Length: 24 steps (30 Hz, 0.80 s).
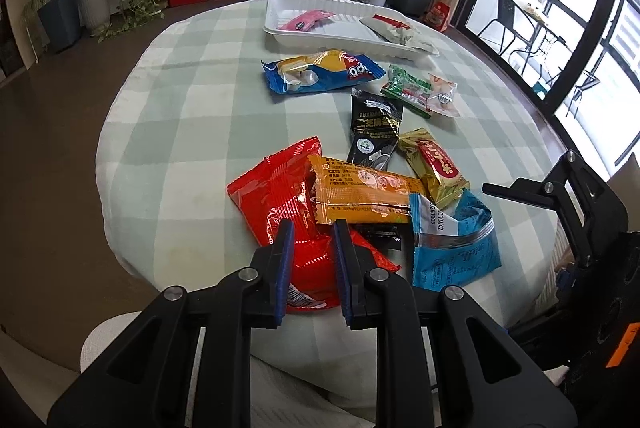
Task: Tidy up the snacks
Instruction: 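Move the right tool to the blue packet and close on it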
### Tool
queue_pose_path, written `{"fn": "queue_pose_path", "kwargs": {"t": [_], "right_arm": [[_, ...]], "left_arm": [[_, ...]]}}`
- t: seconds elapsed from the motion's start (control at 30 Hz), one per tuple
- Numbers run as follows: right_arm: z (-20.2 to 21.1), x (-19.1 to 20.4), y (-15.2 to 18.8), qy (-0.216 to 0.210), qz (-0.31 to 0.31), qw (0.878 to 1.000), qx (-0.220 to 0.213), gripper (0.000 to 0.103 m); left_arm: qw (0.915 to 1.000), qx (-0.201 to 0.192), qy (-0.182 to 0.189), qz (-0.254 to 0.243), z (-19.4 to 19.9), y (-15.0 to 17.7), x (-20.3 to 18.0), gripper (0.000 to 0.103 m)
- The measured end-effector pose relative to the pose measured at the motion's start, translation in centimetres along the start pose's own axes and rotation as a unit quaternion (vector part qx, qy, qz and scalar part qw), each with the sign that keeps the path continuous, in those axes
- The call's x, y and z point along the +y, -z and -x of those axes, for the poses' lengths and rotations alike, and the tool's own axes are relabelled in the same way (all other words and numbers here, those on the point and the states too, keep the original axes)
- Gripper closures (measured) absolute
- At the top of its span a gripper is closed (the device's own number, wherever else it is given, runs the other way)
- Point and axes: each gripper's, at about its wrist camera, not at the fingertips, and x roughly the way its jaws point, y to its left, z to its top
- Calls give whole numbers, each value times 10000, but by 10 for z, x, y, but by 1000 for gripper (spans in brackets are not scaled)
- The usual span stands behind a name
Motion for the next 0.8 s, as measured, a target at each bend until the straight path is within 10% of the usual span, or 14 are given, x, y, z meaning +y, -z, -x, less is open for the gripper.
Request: {"fn": "queue_pose_path", "kwargs": {"t": [0.17, 0.3, 0.8], "right_arm": [[1, 0, 0, -9, -24, 10000, 10, 13], [1, -2, 0, -39, -78, 10000, 23, 13], [-4, -9, 2, -183, -304, 9993, 75, 12]], "left_arm": [[9998, -11, 126, 141, 1, -1, 3, 69], [9993, -184, -158, 276, 4, 0, 7, 30], [9993, 241, -216, 211, -28, 4, 5, 30]]}}
